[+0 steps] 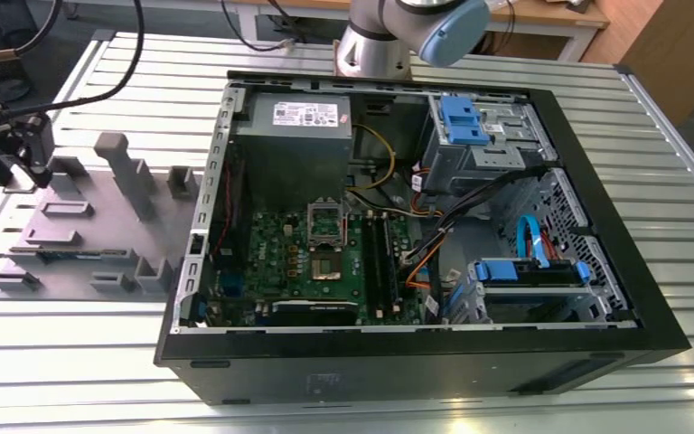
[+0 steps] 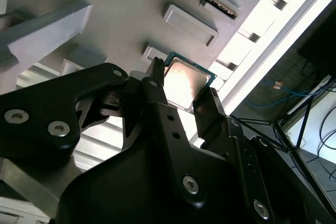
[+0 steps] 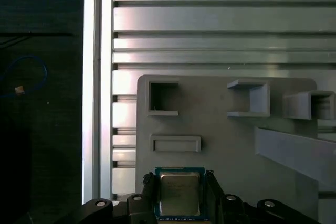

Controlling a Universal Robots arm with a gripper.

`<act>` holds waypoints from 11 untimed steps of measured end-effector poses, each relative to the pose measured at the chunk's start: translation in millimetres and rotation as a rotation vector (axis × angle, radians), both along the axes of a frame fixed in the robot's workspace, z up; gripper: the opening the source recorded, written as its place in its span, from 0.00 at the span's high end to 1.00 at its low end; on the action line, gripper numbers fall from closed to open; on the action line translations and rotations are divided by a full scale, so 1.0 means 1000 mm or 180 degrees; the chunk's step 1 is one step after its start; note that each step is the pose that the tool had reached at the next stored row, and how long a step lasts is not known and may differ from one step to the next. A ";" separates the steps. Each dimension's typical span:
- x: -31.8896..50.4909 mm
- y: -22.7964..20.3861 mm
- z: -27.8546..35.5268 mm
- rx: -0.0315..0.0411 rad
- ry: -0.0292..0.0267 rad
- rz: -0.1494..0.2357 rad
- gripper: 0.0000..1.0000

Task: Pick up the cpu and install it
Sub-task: 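Pick up the cpu and move it towards the insertion slot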

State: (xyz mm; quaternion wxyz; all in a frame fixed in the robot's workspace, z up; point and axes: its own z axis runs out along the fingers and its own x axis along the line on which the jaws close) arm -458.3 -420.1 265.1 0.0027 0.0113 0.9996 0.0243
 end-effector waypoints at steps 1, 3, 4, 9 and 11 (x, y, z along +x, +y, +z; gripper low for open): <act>0.0000 0.0000 0.0018 0.0000 0.0000 0.0000 0.53; 0.0000 0.0001 0.0053 0.0000 0.0000 0.0000 0.53; 0.0000 0.0001 0.0072 0.0000 0.0000 0.0000 0.53; 0.0000 0.0002 0.0165 0.0000 -0.0001 0.0000 0.53; 0.0000 0.0002 0.0196 0.0000 -0.0001 0.0000 0.53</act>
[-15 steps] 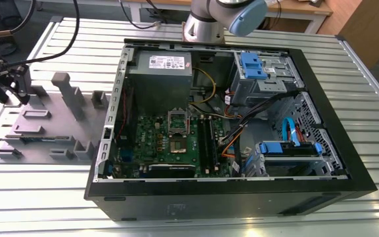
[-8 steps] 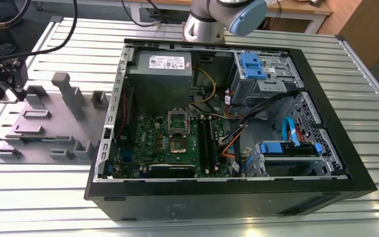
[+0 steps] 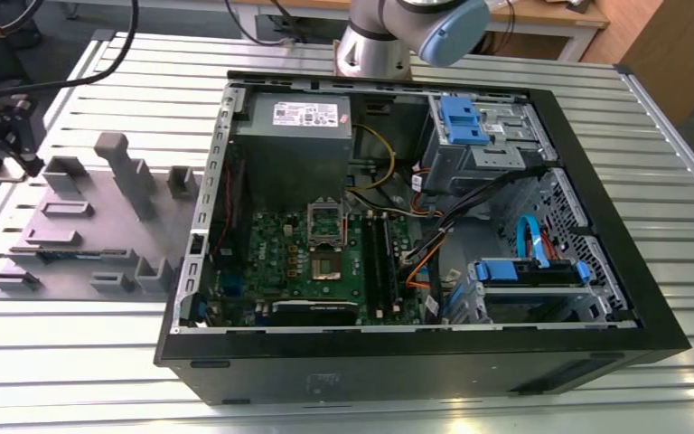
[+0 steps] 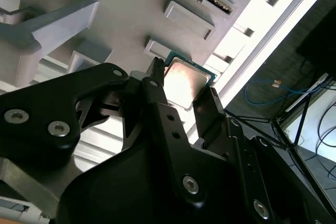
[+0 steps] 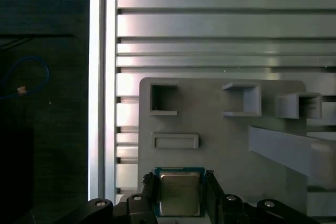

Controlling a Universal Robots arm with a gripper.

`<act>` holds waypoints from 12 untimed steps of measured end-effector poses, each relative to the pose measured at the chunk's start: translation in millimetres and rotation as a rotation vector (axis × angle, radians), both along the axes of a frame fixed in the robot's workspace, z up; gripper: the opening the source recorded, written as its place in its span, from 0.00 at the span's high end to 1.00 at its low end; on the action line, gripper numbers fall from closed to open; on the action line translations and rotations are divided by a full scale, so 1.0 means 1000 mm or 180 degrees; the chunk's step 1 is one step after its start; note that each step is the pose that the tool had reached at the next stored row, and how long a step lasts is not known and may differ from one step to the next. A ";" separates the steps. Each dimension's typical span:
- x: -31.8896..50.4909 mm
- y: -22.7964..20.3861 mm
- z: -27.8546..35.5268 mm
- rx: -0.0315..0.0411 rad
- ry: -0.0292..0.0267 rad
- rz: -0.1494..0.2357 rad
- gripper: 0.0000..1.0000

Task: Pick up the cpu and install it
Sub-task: 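Pick up the cpu and move it towards the insertion slot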

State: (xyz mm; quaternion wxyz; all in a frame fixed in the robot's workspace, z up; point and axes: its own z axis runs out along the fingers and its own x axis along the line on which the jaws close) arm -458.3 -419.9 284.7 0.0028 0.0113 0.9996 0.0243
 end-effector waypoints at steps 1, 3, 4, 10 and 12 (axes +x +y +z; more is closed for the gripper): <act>0.0000 0.0000 0.0015 0.0000 0.0000 0.0000 0.53; 0.0000 0.0000 0.0046 0.0000 0.0000 0.0000 0.53; 0.0000 0.0000 0.0061 0.0000 0.0000 0.0000 0.53; 0.0000 0.0001 0.0151 0.0000 0.0000 0.0000 0.53; 0.0000 0.0002 0.0175 0.0000 0.0000 0.0000 0.53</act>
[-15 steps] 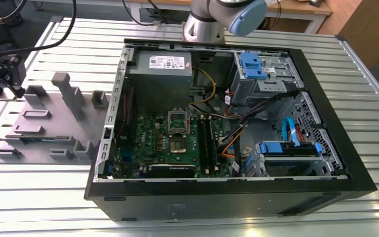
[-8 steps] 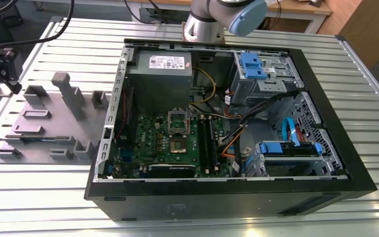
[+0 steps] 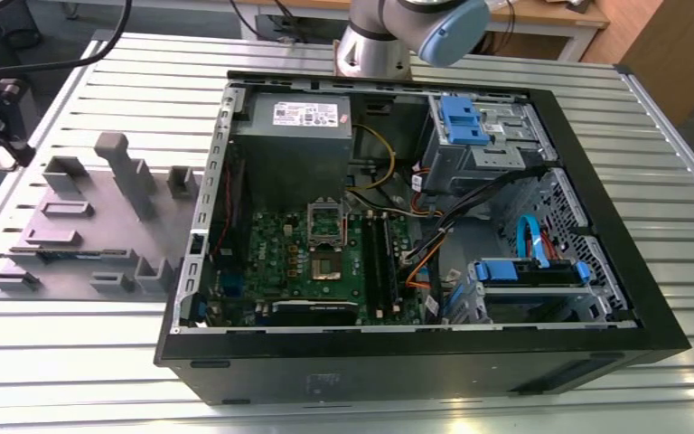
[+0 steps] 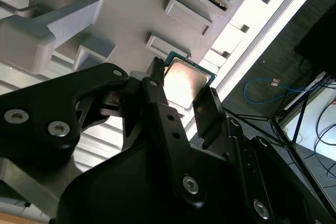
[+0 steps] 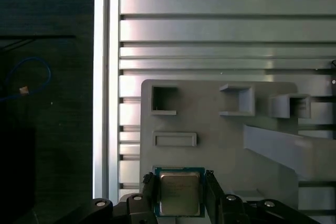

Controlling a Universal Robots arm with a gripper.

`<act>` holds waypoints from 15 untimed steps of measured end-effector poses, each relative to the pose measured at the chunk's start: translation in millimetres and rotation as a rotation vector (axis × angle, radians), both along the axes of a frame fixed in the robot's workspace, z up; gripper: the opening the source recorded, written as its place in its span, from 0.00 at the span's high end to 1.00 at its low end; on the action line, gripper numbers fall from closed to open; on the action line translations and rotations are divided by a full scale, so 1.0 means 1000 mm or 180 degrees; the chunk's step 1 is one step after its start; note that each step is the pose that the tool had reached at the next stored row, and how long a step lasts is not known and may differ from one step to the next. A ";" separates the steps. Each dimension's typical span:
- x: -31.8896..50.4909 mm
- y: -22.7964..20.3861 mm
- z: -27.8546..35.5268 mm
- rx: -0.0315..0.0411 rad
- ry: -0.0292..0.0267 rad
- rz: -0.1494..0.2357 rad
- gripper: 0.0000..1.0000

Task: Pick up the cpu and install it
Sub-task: 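Pick up the cpu and move it towards the insertion slot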

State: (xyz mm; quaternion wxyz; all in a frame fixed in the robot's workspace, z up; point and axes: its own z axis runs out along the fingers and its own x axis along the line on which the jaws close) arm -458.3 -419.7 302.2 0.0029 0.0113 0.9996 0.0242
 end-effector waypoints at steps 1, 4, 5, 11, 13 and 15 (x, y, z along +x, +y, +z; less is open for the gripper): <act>0.0000 0.0000 0.0012 0.0000 0.0000 0.0000 0.53; 0.0000 0.0001 0.0050 0.0000 0.0000 0.0000 0.53; 0.0000 0.0001 0.0072 0.0000 0.0000 0.0000 0.53; 0.0000 0.0002 0.0153 0.0000 0.0000 0.0000 0.53; 0.0000 0.0003 0.0172 0.0000 0.0000 0.0000 0.53; 0.0000 0.0004 0.0188 0.0000 0.0000 0.0000 0.53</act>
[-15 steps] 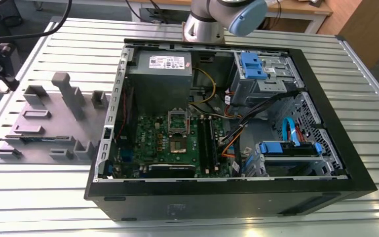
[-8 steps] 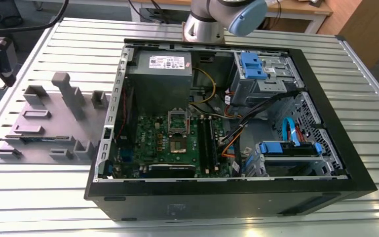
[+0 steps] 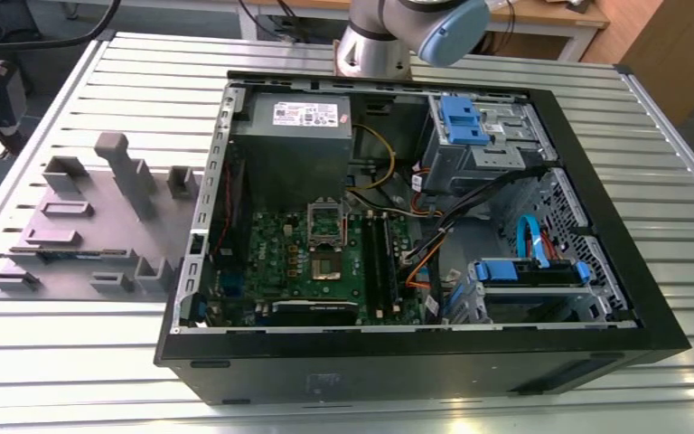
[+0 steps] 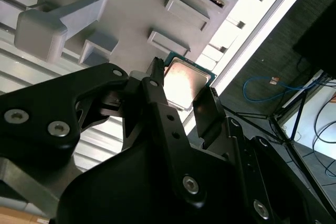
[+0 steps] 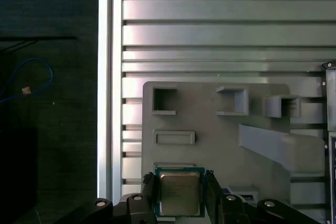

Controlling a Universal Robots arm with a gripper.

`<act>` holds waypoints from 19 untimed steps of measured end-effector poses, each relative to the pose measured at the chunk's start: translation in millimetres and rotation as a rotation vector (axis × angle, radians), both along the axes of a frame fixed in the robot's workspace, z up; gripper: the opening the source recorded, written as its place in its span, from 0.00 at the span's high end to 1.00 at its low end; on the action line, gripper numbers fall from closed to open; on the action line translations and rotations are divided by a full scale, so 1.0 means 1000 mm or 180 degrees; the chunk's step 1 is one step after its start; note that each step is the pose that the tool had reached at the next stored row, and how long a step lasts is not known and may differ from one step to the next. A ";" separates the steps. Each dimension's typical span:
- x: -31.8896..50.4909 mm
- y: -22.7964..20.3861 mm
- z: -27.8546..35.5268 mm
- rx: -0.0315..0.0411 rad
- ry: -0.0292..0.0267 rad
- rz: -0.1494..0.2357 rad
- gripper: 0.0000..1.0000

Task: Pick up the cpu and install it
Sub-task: 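Pick up the cpu and move it towards the insertion slot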

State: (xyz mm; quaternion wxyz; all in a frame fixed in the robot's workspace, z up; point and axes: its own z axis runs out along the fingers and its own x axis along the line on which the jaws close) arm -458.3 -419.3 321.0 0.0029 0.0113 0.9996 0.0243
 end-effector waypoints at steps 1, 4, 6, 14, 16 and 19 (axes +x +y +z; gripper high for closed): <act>0.0000 0.0001 0.0007 0.0000 0.0000 0.0000 0.53; 0.0000 0.0001 0.0031 0.0000 0.0000 0.0000 0.53; 0.0000 0.0002 0.0047 0.0000 0.0000 0.0000 0.53; 0.0000 0.0003 0.0107 0.0000 0.0000 0.0000 0.53; 0.0000 0.0003 0.0127 0.0000 0.0000 0.0000 0.53; 0.0000 0.0004 0.0159 0.0000 0.0000 0.0000 0.53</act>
